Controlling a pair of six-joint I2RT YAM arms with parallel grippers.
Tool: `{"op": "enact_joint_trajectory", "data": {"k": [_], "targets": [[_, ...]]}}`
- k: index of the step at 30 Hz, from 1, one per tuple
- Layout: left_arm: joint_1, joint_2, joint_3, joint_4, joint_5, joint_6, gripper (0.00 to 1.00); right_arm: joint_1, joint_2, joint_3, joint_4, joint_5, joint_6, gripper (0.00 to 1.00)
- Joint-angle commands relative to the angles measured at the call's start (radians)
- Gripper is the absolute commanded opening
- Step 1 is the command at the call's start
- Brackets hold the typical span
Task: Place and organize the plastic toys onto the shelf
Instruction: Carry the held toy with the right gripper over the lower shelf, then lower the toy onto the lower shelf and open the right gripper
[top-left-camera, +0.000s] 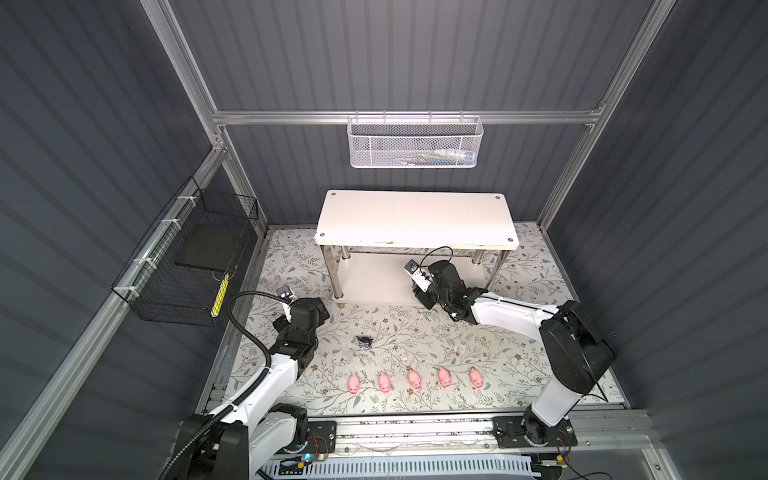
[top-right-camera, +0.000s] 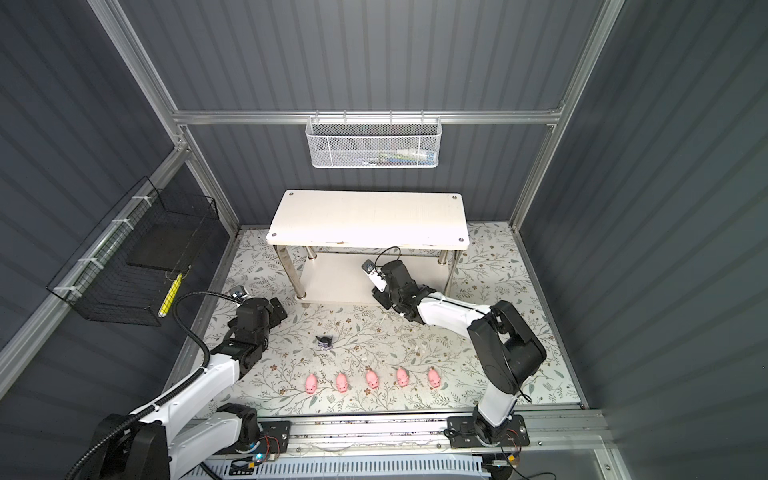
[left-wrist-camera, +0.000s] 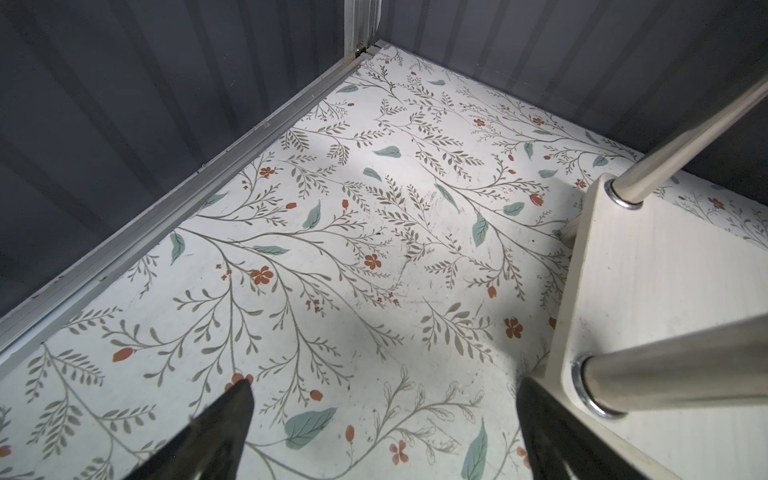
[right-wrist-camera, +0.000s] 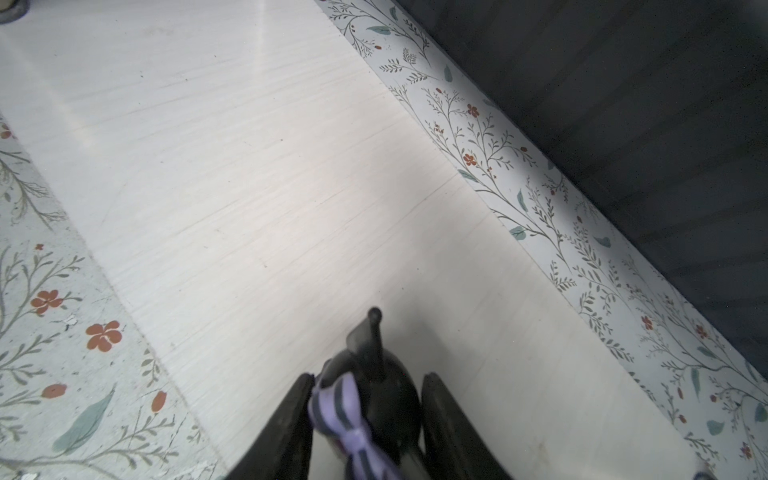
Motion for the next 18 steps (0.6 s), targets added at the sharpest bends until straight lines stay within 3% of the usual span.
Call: {"op": "enact_joint_trajectory", "data": {"k": [1, 18], "targets": [[0.007, -0.011, -0.006, 0.004, -0.014, -0.009, 0.98, -0.004, -0.016, -0.017, 0.021, 0.003, 0.014, 0.46], [0.007, -0.02, -0.01, 0.005, -0.015, -0.012, 0.98, -0.004, -0.077, -0.028, 0.01, 0.001, 0.025, 0.54]]}}
